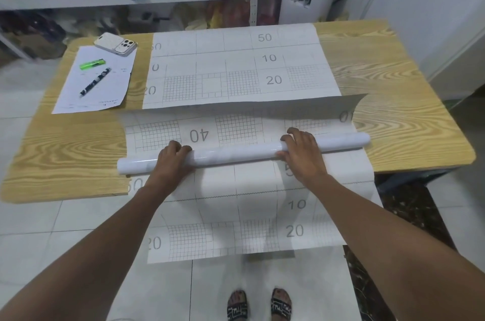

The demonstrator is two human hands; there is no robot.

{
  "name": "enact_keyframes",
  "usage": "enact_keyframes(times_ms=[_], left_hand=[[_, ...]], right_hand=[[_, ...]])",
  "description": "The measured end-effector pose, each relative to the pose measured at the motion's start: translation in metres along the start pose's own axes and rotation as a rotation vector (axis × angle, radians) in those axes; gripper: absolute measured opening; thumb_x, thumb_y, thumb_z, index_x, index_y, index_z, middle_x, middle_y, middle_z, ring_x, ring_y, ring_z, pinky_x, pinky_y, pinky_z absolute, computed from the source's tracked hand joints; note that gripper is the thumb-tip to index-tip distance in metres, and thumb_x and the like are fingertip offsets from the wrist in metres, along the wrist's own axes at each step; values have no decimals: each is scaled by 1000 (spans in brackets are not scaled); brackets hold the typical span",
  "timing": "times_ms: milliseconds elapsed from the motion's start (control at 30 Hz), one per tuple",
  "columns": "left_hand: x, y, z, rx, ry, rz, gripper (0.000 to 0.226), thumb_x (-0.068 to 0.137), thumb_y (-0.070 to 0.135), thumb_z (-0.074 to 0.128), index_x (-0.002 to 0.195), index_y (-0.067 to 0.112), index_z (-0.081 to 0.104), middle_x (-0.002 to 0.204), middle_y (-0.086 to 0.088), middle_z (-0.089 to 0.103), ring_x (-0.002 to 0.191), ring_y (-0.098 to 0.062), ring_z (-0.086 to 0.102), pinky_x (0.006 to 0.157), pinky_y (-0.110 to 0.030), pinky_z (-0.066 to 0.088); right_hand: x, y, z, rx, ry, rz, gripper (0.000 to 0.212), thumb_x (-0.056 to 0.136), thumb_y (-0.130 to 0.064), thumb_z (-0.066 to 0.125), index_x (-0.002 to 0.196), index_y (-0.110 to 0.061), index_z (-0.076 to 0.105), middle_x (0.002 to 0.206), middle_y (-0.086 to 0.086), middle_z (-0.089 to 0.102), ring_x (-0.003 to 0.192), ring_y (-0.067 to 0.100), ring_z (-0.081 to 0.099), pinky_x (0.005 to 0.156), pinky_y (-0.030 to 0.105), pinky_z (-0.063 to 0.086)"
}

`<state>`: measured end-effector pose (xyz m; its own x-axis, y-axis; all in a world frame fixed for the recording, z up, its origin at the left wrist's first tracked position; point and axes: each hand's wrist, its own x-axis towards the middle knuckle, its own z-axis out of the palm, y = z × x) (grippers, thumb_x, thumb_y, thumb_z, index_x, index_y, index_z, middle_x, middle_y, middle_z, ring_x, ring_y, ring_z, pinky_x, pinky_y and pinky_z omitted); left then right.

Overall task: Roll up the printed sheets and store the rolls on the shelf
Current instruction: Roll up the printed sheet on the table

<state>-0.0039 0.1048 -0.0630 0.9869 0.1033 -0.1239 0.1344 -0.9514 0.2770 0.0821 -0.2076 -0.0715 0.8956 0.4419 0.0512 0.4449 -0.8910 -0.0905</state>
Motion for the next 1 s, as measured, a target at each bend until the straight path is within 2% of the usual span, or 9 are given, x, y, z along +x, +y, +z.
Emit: enact_keyframes(times_ms=[100, 200, 333, 433, 567, 667, 767, 900, 1000], left_hand=[[7, -1, -5, -17, -6, 1, 46, 75, 18, 74, 116, 3, 57, 108, -23, 45, 101, -36, 39, 88, -42, 37], [11, -5, -7, 44, -18, 45, 52, 77, 22, 72, 121, 1, 55, 104, -25, 49, 97, -40, 43, 83, -44, 37], [17, -2, -10, 42, -24, 5, 58, 82, 23, 66, 132, 4, 42, 113, -22, 51, 103, -39, 44, 87, -45, 35], [18, -2, -9, 32, -20, -10, 48, 84, 20, 64, 125, 2, 47, 114, -21, 53, 104, -39, 45, 88, -45, 33], [20, -8, -8, 71, -27, 2, 35, 84, 11, 63, 117, 5, 52, 111, -18, 56, 101, -37, 47, 87, -40, 32], [20, -10, -7, 114, -10, 21, 41, 78, 9, 70, 116, 3, 55, 117, -22, 53, 106, -41, 46, 90, -46, 34], [18, -9, -4, 121, 8, 48, 54, 65, 17, 81, 110, -2, 59, 112, -30, 52, 100, -48, 48, 85, -55, 39], [21, -11, -2, 184, 0, 45, 55, 63, 14, 83, 110, -1, 58, 102, -26, 52, 90, -43, 49, 80, -51, 41], [26, -9, -3, 183, 10, 36, 53, 71, 12, 75, 118, 0, 54, 105, -25, 51, 96, -41, 46, 86, -50, 35]], right_hand=[[4, 0, 1, 7, -13, 49, 53, 64, -26, 84, 109, -11, 60, 119, 10, 54, 101, 32, 49, 91, 42, 39], [7, 2, 1, 80, 15, 41, 40, 85, -35, 64, 116, -11, 58, 126, 10, 51, 107, 33, 44, 97, 42, 31], [13, 8, 0, 92, -51, -22, 58, 82, -49, 61, 126, -13, 50, 128, 9, 47, 112, 30, 41, 101, 39, 26], [18, 8, -4, 129, -52, 2, 65, 76, -44, 70, 126, -10, 47, 122, 12, 47, 104, 28, 45, 95, 37, 30], [22, 8, -5, 105, -61, -19, 57, 75, -44, 70, 114, -6, 52, 115, 13, 48, 96, 29, 48, 90, 37, 35], [25, 10, -6, 117, -67, -22, 54, 78, -44, 67, 113, -6, 53, 119, 13, 46, 99, 28, 47, 92, 37, 34], [29, 9, -8, 108, -67, -13, 50, 82, -42, 63, 117, -7, 54, 129, 12, 43, 109, 29, 42, 98, 36, 30], [34, 9, -10, 33, -63, -11, 45, 89, -44, 52, 120, -12, 56, 132, 9, 41, 113, 28, 38, 99, 36, 29], [34, 9, -9, 15, -76, -9, 43, 92, -43, 47, 123, -13, 54, 129, 9, 42, 109, 28, 39, 96, 36, 30]])
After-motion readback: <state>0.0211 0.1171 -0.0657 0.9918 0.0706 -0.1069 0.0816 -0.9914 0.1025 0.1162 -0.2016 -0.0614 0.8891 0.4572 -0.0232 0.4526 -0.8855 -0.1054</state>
